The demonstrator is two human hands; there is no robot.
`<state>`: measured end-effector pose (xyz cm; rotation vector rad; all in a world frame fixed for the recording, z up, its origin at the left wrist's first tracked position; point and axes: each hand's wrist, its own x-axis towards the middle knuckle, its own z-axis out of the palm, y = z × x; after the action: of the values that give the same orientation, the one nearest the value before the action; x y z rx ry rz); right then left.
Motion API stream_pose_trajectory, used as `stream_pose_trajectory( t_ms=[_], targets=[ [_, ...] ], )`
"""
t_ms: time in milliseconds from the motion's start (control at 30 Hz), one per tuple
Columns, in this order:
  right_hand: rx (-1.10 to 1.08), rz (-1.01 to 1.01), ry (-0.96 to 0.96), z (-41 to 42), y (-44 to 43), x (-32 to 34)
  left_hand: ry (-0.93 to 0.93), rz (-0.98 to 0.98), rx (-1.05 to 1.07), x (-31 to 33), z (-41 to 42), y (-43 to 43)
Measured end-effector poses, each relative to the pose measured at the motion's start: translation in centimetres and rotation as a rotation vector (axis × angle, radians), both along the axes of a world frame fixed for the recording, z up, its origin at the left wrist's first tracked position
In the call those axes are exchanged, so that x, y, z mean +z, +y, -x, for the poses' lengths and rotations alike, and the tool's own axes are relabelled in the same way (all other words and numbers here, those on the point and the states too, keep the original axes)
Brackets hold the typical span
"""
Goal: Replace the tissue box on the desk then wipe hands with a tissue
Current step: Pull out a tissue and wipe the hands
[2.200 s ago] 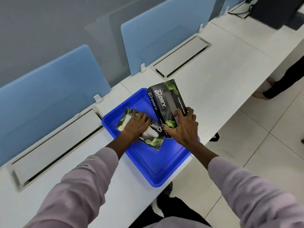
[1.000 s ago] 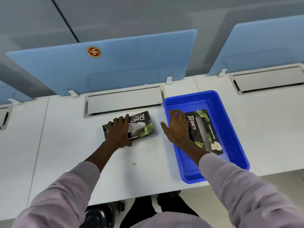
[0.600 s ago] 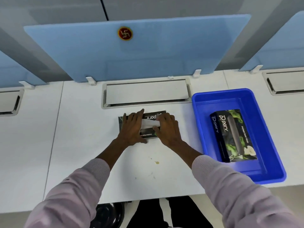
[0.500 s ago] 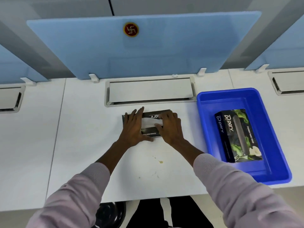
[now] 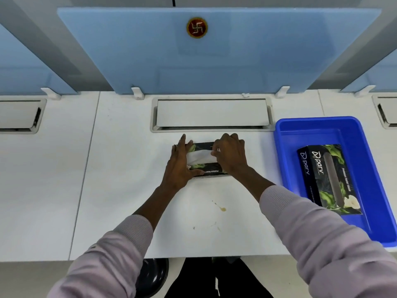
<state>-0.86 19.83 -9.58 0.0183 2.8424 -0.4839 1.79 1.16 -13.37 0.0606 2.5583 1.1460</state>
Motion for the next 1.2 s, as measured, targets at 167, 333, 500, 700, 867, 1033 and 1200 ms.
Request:
stream_pose_trajectory(
  t_ms=[167,333,500,700,867,1033,1200],
  targets=[
    [-0.04,0.127,0.167,1.0,0.8,3.0,0.024,0.015,-0.014,0.3,0.0,-0.1],
    [-0.327,0.411,0.527,1.9,1.6,7.3,-0.02,0.069,-0.006,0.7,-0.1,0.3],
    [-0.67,0.605,0.902,1.3,3.5,10.3,0.027,0.091,0.001,1.2,-0.2,0.4],
    [-0.629,0.556,0.833,-2.0,4.9,9.3,0.154,0.126,-0.012,2.5,0.1,1.4],
    [-0.332,0.539,0.233,-6.9,4.8,6.8,0.445,0.062,-0.102,5.1,-2.9,3.6],
    [-0.321,0.906,-0.134,-10.3,5.0,5.7,0.322,-0.106,-0.291,5.1,-7.2,5.6],
    [-0.535,1.111,-0.213,-12.9,6.4,5.6,0.102,-0.316,-0.144,5.5,-9.9,6.1]
  ],
)
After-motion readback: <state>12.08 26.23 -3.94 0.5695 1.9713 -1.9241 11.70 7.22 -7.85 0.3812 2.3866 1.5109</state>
